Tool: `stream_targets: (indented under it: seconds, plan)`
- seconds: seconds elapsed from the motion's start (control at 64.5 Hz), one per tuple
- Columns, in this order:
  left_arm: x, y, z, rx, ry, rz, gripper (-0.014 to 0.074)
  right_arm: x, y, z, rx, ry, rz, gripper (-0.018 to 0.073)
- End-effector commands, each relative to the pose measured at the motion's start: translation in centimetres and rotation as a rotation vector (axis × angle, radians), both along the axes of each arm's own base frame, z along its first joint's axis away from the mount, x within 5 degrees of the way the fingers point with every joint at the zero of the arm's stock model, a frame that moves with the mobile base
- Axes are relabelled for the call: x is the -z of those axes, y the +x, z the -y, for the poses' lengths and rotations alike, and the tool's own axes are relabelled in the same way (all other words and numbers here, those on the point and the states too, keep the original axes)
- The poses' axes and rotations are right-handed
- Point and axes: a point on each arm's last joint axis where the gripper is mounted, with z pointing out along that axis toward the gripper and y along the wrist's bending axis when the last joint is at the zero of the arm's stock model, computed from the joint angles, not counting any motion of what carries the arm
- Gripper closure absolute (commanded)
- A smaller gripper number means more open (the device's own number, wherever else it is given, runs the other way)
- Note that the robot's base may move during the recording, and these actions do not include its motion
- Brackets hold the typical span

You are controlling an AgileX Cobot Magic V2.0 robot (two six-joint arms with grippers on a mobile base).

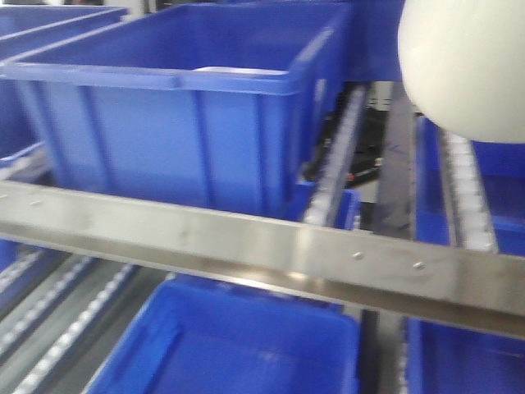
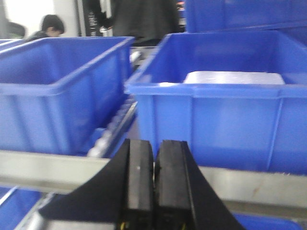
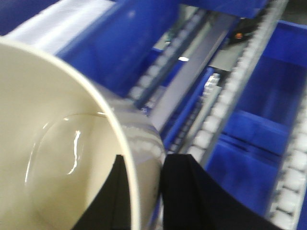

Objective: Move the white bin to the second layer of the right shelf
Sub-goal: 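Approach the roller shelf and align with its second tier, then lower the held bin onto the roller track beside the blue crate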

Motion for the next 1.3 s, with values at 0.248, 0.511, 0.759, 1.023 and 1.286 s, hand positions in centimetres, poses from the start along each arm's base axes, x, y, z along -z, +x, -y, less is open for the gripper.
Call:
stream_targets:
  seconds: [0.248, 0.511, 0.759, 1.023, 1.286]
  plan:
    - [0.27, -0.02, -0.06, -0.005, -0.023, 0.064, 0.0512, -2.17, 0.04, 0.07, 0.003, 0.032, 0.14, 0.0503]
    - [0.27, -0.02, -0.06, -0.005, -0.023, 0.064, 0.0512, -2.17, 0.04, 0.07, 0.003, 0.032, 0.14, 0.0503]
    - [0.27, -0.02, -0.06, -0.005, -0.023, 0.064, 0.0512, -2.17, 0.04, 0.07, 0.003, 0.032, 0.14, 0.0503]
    - [0.27, -0.02, -0.06, -0.005, -0.023, 0.064, 0.0512, -2.17, 0.04, 0.07, 0.003, 0.032, 0.14, 0.0503]
    - [0.27, -0.02, -0.06, -0.005, -0.023, 0.064, 0.0512, -2.17, 0.04, 0.07, 0.003, 0.032, 0.14, 0.0503]
